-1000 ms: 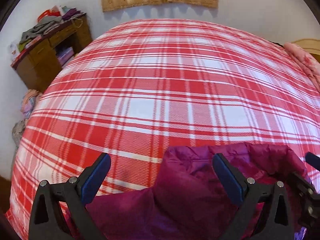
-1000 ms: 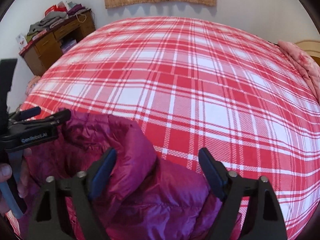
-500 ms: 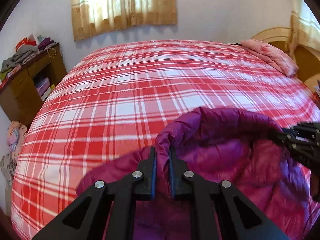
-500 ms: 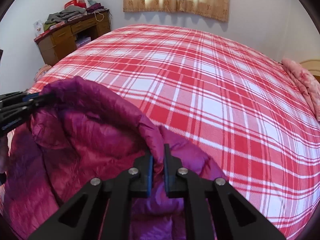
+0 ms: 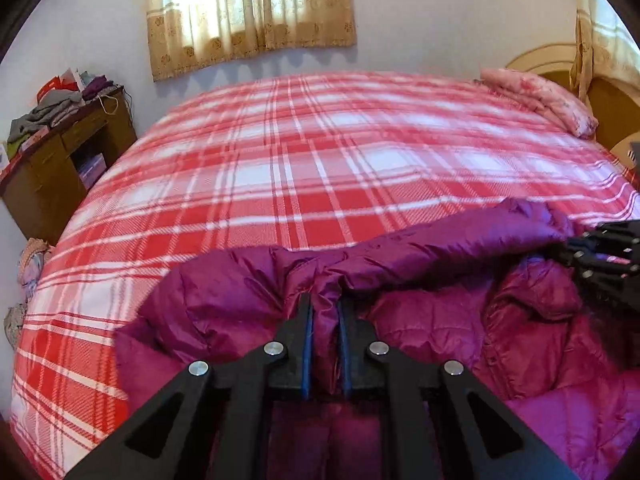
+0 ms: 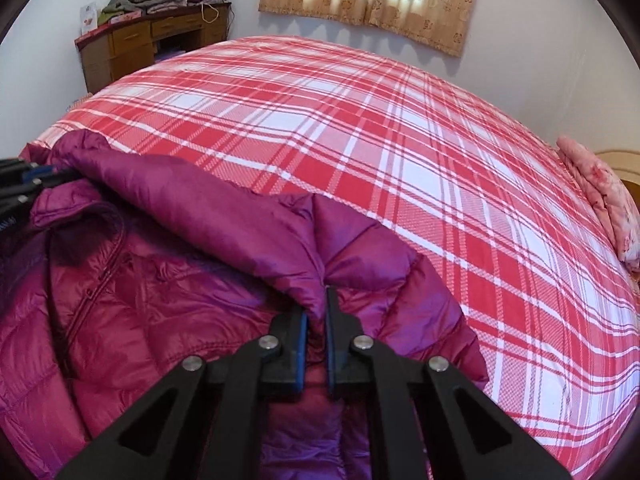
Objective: Fold large clothes
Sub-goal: 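Fold the held hem up toward the collar with both grippers and release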
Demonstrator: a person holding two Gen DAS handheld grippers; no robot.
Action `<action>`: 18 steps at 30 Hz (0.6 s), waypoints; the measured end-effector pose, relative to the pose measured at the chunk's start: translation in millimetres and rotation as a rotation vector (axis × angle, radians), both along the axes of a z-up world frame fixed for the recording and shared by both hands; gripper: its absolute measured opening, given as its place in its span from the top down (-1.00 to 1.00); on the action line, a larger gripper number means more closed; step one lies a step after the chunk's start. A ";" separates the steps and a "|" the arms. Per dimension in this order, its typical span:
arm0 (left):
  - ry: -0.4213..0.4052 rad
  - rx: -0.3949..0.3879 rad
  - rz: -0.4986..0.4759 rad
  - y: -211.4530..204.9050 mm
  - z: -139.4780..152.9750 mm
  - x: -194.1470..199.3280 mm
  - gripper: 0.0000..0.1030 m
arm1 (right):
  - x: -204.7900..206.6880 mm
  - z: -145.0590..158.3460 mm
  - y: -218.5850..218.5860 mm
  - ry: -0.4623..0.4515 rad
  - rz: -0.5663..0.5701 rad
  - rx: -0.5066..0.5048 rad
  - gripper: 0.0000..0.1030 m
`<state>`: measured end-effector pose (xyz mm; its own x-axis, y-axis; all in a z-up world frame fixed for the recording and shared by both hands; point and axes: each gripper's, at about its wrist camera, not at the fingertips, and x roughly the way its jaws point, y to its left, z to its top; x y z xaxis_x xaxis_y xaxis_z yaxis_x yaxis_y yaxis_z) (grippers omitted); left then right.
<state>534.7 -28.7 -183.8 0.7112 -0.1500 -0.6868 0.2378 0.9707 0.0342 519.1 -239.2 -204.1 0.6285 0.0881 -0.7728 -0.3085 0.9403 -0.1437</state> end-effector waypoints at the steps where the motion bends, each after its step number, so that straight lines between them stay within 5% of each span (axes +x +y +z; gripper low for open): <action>1: -0.018 -0.018 0.001 1.8 6.5 -4.9 0.70 | 0.0 -0.2 0.6 -0.003 0.003 -0.007 0.82; 3: -0.072 -0.067 0.006 8.3 24.1 -17.7 0.41 | -1.4 -1.0 0.1 -0.006 0.005 -0.011 0.82; 5: -0.129 -0.090 0.043 12.7 39.1 -22.8 -0.63 | -1.6 -1.2 -1.2 -0.007 0.005 -0.007 0.82; 6: -0.174 -0.098 0.080 15.7 47.1 -24.7 -0.77 | -3.0 -1.1 -0.7 -0.010 0.006 -0.010 0.81; 8: -0.198 -0.074 0.148 15.8 55.7 -14.2 -0.80 | -6.6 -0.5 2.3 -0.024 0.019 -0.036 0.81; 11: -0.119 -0.003 0.198 10.2 40.1 14.8 -0.80 | -10.9 1.1 5.0 -0.028 0.039 -0.066 0.80; 14: -0.006 0.076 0.199 4.3 6.9 31.9 -0.80 | -16.3 8.4 0.6 -0.023 0.052 -0.068 0.57; 18: 0.037 0.033 0.178 11.2 -7.2 25.2 -0.80 | -26.1 28.8 -14.6 -0.011 0.053 0.008 0.42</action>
<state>559.9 -17.5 -191.0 0.6984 -0.0007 -0.7157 0.0637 0.9961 0.0612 493.1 -253.8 -175.3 0.6310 0.1274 -0.7653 -0.3562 0.9239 -0.1399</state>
